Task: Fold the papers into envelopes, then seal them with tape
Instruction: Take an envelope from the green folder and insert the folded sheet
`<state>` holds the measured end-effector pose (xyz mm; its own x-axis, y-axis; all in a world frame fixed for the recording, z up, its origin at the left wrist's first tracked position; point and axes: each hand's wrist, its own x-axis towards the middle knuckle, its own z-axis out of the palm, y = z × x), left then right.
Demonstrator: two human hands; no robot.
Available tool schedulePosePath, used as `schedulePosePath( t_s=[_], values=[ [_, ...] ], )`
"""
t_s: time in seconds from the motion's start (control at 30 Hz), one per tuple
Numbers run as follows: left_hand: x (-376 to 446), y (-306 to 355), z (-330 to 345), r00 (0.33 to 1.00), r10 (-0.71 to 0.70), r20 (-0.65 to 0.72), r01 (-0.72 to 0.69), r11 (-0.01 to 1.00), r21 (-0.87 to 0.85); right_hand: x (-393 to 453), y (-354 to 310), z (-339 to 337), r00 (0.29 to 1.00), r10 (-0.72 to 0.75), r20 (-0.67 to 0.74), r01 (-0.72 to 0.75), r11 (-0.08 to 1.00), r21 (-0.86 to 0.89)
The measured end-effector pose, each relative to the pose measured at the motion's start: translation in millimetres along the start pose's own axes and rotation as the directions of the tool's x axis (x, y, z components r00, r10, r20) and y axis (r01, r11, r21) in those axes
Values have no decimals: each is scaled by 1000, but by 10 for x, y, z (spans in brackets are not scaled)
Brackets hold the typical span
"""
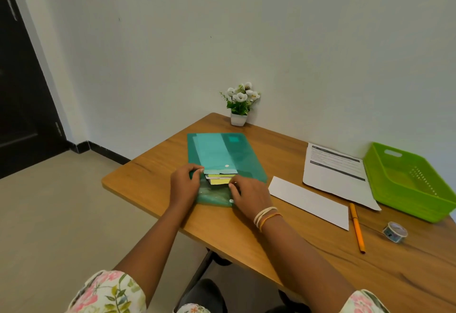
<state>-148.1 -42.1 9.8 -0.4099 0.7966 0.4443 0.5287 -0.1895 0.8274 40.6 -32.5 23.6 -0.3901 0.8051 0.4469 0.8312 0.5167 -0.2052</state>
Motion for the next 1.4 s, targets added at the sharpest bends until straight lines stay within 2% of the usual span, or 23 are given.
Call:
schedulePosePath(
  t_s=[0.1,0.23,0.47,0.63,0.8,0.97,1.17,1.4],
  values=[
    [-23,17,47,994,-52,-95,47,997,-58,142,-70,48,1000,8,26,-5,993,-122],
    [-37,32,39,988,-15,-152,8,999,-52,298,-118,122,994,28,104,-3,973,-233],
    [-52,29,25,988,11,-152,-18,999,-47,428,-218,217,978,84,189,-61,990,-126],
    [-39,11,51,996,30,-82,-32,999,-21,279,-209,220,1000,23,12,-20,980,-198],
    [-30,-2,56,999,35,-35,-36,999,-10,75,-192,133,978,-42,-205,28,997,-69],
    [-28,-8,56,1000,10,18,-9,1000,-18,-8,-143,46,959,-57,-278,79,995,66],
    [-21,-32,63,994,-2,105,-5,998,65,-108,-127,-112,925,71,-373,46,955,294],
    [-62,19,70,984,-41,171,17,990,137,102,-41,-577,786,244,-568,23,907,421]
  ],
)
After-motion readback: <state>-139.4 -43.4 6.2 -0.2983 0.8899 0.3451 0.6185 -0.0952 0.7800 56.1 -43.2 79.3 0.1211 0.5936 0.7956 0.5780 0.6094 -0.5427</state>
